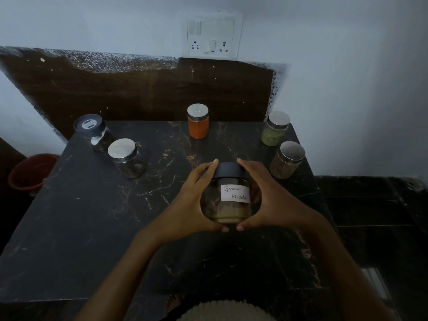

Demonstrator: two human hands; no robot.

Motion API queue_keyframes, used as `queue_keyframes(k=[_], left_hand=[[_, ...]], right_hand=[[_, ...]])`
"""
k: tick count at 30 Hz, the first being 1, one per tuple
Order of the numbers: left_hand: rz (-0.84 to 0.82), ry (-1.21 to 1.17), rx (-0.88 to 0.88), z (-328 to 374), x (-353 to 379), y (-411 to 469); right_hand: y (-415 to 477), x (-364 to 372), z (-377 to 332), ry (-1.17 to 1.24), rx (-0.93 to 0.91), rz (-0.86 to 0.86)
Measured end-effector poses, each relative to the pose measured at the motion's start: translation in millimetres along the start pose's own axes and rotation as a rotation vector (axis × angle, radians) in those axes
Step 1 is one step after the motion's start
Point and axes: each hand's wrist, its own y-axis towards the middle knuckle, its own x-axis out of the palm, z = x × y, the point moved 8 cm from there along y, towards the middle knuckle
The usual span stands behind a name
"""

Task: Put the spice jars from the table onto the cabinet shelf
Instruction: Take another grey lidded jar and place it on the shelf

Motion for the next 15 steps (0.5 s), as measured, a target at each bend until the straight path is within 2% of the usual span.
queue_keyframes(k=[8, 15], left_hand=[[0.112, 0.091, 0.103, 29, -54, 25], [0.278, 0.290, 0.238, 76, -156, 56]], right_hand=[[34, -38, -37, -0.110, -0.094, 0.101], [84, -103, -123, -0.220, -0.278, 0.288]])
